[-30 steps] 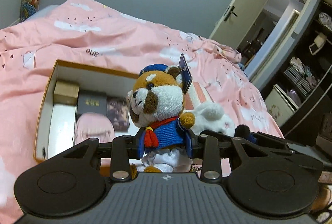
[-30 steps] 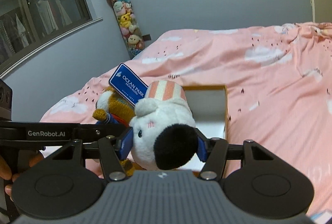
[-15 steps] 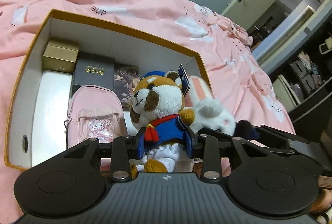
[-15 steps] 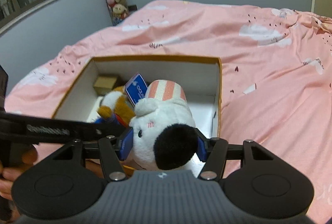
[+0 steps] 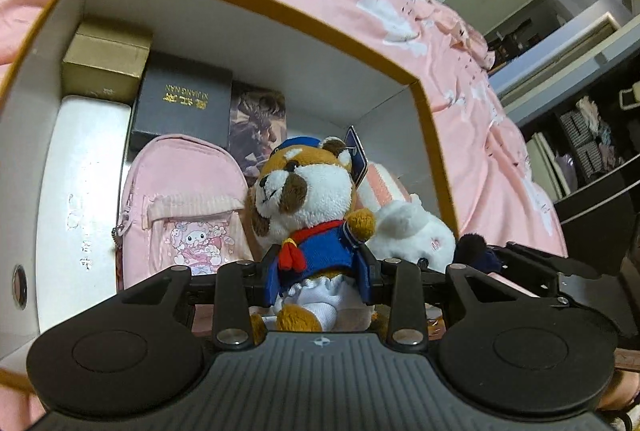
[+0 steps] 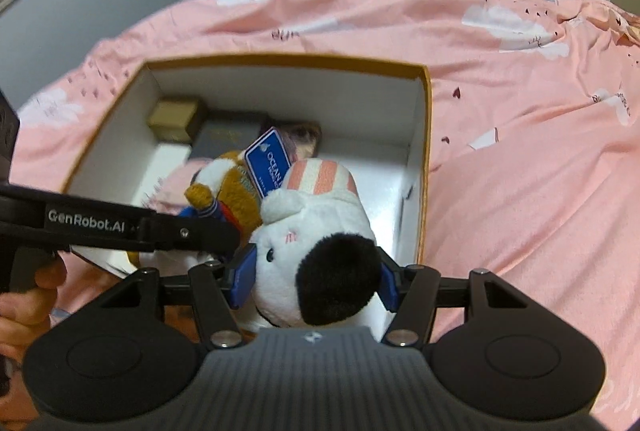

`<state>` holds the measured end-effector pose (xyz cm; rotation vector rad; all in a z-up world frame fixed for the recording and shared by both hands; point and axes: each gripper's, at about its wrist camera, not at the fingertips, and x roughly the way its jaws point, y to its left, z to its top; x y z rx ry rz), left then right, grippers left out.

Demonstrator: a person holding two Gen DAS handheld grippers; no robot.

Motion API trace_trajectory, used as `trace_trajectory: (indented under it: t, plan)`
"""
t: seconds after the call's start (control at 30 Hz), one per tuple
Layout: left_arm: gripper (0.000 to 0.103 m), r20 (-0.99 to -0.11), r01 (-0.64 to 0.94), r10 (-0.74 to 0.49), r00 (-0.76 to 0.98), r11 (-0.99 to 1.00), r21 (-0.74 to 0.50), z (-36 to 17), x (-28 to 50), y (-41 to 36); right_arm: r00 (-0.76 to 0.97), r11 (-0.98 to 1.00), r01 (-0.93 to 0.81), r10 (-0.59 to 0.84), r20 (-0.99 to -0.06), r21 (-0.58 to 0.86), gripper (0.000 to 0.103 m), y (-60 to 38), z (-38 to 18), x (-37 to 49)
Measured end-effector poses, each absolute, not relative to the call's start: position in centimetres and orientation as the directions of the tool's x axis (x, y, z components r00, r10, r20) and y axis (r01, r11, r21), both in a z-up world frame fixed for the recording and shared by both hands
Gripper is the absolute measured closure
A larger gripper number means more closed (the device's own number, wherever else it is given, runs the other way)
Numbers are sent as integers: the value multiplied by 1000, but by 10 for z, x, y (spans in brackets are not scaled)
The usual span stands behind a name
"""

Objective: Organize objects
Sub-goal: 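Lift both plush toys and carry them over the orange box, then lower red-panda plush into box and open left tool while right releases striped-hat plush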

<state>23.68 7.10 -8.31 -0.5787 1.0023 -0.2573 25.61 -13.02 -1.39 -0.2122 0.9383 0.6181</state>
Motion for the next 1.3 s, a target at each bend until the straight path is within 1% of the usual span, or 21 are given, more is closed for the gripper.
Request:
trace_trajectory:
  t: [0.2,0.3,0.43,0.5,0.57,0.63,0.7,0.77,0.8,0.83,0.87,0.93,0.97,1.0,1.03,1.07,1.13,1.2,1.3]
  plan:
    - [62,-740,-46,-467,485,831,-555,-91,247,64,454,804,-595,337,-824,1,41,-124,-23,258]
    - [61,-750,-71,-460,476,829,-554,-95,252,61,459,800,-599,324,-827,-19,41,-121,-24,259]
    - [60,-758,-67,-461,462,834,-548,-96,255,58,435,785,-618,315,-843,-25,39,-116,-32,261]
    - [56,-753,-69,-463,468,831,-553,-95,254,60,441,776,-630,316,-840,-39,39,-115,-32,259]
    - [45,-749,-70,-462,474,829,-555,-93,250,63,440,770,-636,320,-839,-40,38,-117,-30,257]
    - [41,-742,-62,-461,487,829,-556,-87,245,68,436,759,-650,332,-837,-37,33,-119,-25,255]
    - [41,-729,-45,-467,501,827,-561,-79,239,71,449,751,-658,331,-830,-57,28,-121,-20,252]
    - [43,-717,-19,-469,515,831,-557,-70,232,73,457,739,-670,336,-823,-70,29,-125,-13,249]
    - [45,-717,-10,-466,518,835,-550,-67,230,73,455,734,-675,342,-822,-68,31,-127,-9,248]
    - [49,-719,-5,-460,521,841,-541,-64,228,72,450,731,-680,348,-822,-63,37,-129,-7,248]
    - [51,-721,3,-458,519,845,-535,-63,226,69,445,729,-682,352,-824,-58,39,-132,-5,249]
    - [52,-725,15,-466,507,846,-533,-64,225,64,439,726,-686,352,-827,-56,48,-134,-3,250]
    - [52,-730,14,-466,499,847,-531,-67,227,58,438,724,-687,346,-830,-60,51,-134,-4,251]
    - [53,-740,9,-456,493,854,-520,-70,227,55,440,726,-685,337,-833,-68,56,-135,-5,252]
    - [56,-755,1,-436,490,866,-500,-73,229,51,440,727,-683,329,-836,-73,63,-135,-7,252]
    - [56,-768,-7,-420,483,876,-483,-77,229,49,436,725,-684,322,-840,-77,65,-135,-10,252]
    - [56,-774,-22,-433,462,867,-498,-84,231,49,434,725,-683,304,-848,-90,67,-134,-14,251]
    - [56,-792,-33,-423,440,874,-485,-89,232,49,425,725,-683,293,-856,-91,70,-135,-19,251]
    - [56,-814,-43,-408,414,884,-465,-94,236,44,396,733,-678,310,-864,-48,70,-137,-21,254]
